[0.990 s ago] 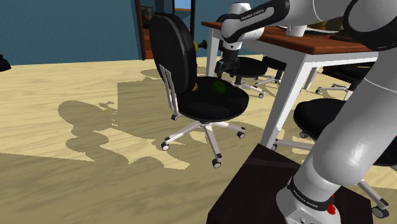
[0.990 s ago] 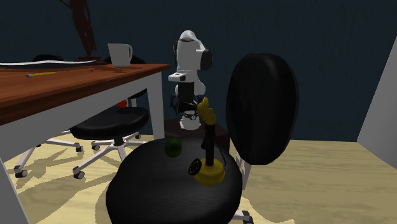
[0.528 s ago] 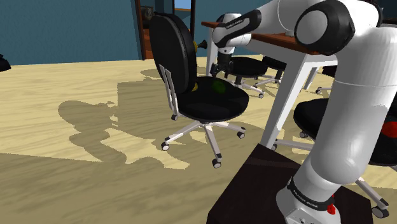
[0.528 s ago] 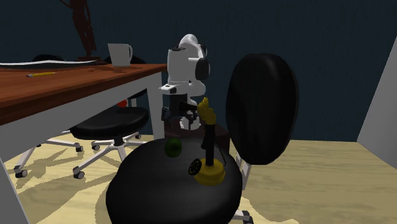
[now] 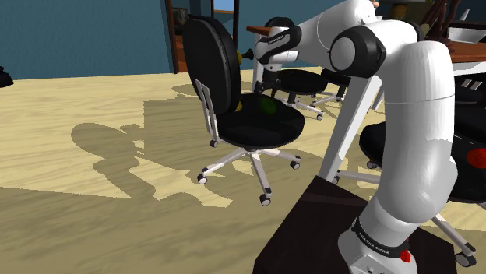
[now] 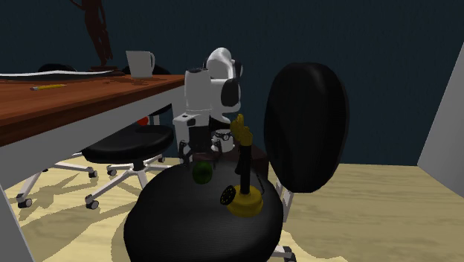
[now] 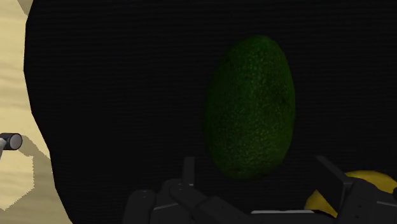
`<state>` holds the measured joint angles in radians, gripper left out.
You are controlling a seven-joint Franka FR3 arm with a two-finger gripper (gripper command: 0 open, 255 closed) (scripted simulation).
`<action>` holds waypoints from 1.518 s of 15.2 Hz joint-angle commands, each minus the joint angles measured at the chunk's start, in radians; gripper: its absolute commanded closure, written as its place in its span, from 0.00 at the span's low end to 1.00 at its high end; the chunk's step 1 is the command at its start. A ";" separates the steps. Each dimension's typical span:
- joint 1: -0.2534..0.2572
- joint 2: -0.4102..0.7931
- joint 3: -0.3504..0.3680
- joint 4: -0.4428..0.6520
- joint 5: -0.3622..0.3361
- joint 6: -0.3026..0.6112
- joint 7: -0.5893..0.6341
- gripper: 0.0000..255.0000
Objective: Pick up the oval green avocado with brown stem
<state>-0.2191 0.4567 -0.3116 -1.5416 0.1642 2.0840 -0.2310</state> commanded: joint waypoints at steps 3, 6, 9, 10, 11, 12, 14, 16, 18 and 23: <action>-0.002 0.019 0.004 -0.027 0.009 0.045 -0.006 0.00; -0.003 0.026 0.006 -0.038 0.012 0.063 -0.009 0.00; -0.004 0.028 0.006 -0.034 0.012 0.061 -0.010 1.00; -0.004 0.028 0.006 -0.034 0.012 0.061 -0.010 1.00; -0.004 0.028 0.006 -0.034 0.012 0.061 -0.010 1.00; -0.004 0.028 0.006 -0.034 0.012 0.062 -0.010 1.00; -0.004 0.028 0.006 -0.034 0.012 0.061 -0.010 1.00; -0.003 0.026 0.006 -0.038 0.012 0.063 -0.009 1.00; -0.002 0.016 0.004 -0.024 0.008 0.041 -0.006 1.00; -0.001 -0.003 -0.001 0.015 -0.001 -0.017 0.001 1.00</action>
<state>-0.2204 0.4590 -0.3114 -1.5349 0.1652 2.0800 -0.2314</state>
